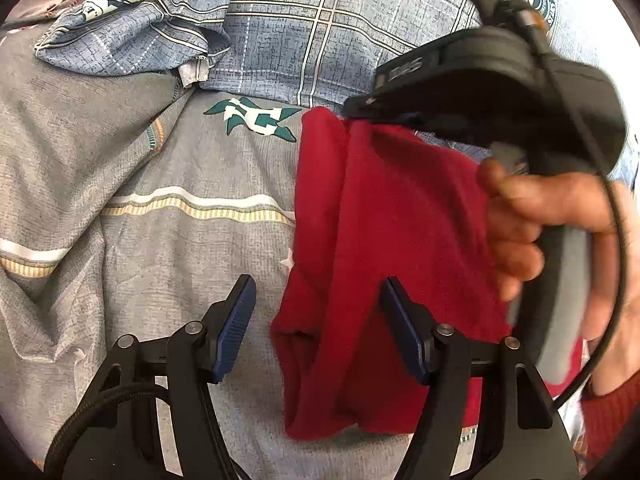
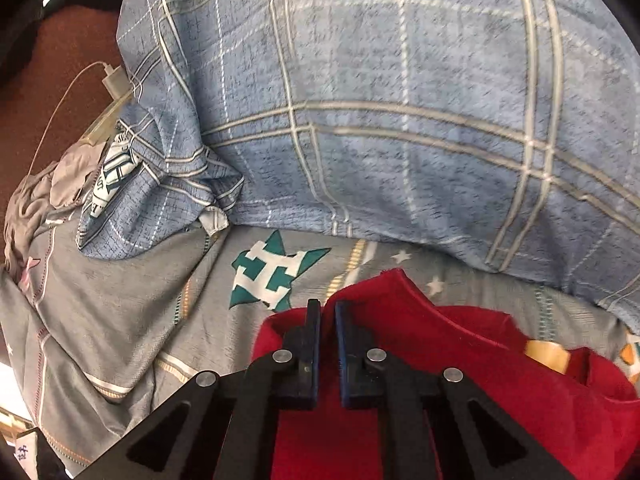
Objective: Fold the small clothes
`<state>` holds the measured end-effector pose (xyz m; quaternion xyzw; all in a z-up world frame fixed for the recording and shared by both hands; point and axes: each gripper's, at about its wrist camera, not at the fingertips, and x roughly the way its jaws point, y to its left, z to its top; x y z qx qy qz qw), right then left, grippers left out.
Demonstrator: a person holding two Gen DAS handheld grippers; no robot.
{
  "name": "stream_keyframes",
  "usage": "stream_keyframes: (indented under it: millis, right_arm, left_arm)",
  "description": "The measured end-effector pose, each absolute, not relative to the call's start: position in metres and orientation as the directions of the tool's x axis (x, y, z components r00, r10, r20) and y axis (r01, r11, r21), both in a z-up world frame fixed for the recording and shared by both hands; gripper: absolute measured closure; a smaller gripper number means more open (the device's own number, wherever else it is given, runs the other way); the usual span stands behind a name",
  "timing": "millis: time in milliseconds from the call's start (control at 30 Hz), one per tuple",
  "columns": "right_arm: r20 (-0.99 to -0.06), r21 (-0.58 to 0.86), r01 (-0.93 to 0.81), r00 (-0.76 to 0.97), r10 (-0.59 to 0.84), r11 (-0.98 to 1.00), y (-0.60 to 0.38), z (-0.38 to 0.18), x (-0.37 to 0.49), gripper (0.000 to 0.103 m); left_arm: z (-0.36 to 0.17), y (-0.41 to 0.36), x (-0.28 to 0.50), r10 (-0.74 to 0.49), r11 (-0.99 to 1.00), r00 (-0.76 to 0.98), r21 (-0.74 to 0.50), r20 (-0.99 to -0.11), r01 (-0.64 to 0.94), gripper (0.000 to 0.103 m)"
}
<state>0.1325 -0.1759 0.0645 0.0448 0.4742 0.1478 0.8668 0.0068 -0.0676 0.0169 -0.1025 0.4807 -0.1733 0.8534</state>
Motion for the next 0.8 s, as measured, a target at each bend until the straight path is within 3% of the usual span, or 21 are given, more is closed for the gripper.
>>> stream_keyframes:
  millis: [200,500,667,800]
  right_arm:
    - [-0.829,0.195,-0.230,0.481,0.286,0.953,-0.172,0.038,0.136,0.097]
    - [-0.762,0.290,-0.267,0.517,0.391,0.919,-0.188,0.071,0.097,0.097]
    - [-0.815,0.288,-0.216,0.455,0.358,0.933,-0.183,0.032,0.106,0.097]
    - [-0.800,0.328,-0.189,0.466,0.379,0.926,-0.189,0.037,0.108,0.096]
  left_arm:
    - [0.016,-0.065,0.010,-0.403,0.915,0.468,-0.355,-0.787,0.190,0.037]
    - [0.016,-0.066,0.011,-0.401,0.916,0.468,-0.354,-0.788,0.188,0.037]
    - [0.015,-0.066,0.011,-0.396,0.918,0.470,-0.347,-0.789,0.191,0.037]
    - [0.014,-0.066,0.012,-0.397,0.918,0.470,-0.346,-0.788,0.196,0.036]
